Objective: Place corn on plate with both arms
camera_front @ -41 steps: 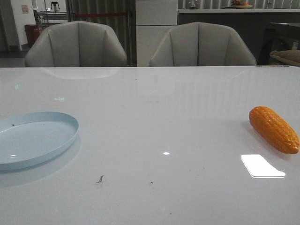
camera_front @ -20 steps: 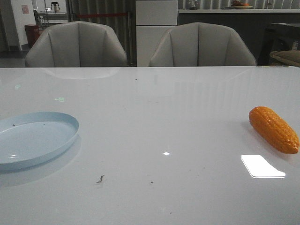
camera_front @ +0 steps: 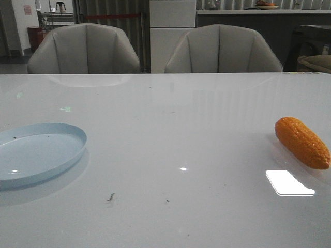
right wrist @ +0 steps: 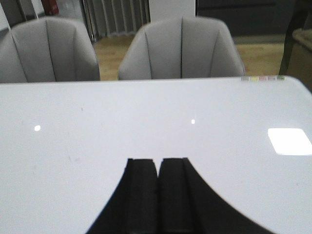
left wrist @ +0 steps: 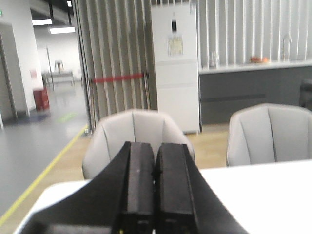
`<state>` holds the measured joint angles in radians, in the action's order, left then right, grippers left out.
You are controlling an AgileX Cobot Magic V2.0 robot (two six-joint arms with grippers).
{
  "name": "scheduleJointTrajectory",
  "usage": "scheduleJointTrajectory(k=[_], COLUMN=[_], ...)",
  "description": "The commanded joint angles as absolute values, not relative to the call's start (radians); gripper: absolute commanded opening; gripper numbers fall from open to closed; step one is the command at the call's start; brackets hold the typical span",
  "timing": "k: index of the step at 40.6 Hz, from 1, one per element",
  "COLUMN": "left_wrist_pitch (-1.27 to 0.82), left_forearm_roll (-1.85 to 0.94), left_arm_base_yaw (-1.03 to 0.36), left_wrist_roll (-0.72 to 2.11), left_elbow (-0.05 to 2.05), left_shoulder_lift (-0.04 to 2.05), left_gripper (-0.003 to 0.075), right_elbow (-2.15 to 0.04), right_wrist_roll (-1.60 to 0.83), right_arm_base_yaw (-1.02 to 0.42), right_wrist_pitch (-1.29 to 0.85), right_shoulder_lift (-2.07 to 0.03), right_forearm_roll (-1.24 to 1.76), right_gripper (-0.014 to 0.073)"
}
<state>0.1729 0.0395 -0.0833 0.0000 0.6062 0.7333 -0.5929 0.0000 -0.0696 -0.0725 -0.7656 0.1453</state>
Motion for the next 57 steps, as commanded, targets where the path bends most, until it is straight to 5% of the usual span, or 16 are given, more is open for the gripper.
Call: scheduleJointTrajectory(k=[1,12,24,37,57], left_wrist_pitch=[0.238,0.067,0.018,-0.320,-0.507], left_forearm_roll=[0.022,-0.061,-0.061,-0.070,-0.068], left_arm_base_yaw=[-0.083,-0.083,-0.083,-0.083,-0.029], left_wrist_roll=[-0.012,-0.012,-0.012,-0.014,-0.072], left_elbow=[0.639,0.639,0.637,0.737,1.042], left_shoulder_lift=[0.785,0.819,0.819,0.902,1.441], left_gripper=[0.0090,0.0122,0.0496,0.0468,0.0469], right_elbow=[-0.623,-0.623,-0.623,-0.623,-0.623], right_wrist_roll=[0.000,0.000,0.000,0.000,0.000], right_arm_base_yaw=[-0.071,-0.071,-0.071,-0.071,-0.071], right_wrist_pitch=[-0.033,-0.065,-0.172,-0.190,-0.191], right_shoulder_lift=[-0.787,-0.794,-0.794,-0.794,-0.794], right_forearm_roll=[0.145,0.145,0.145,0.145,0.145], right_gripper=[0.0029,0.0043,0.0428,0.0425,0.0425])
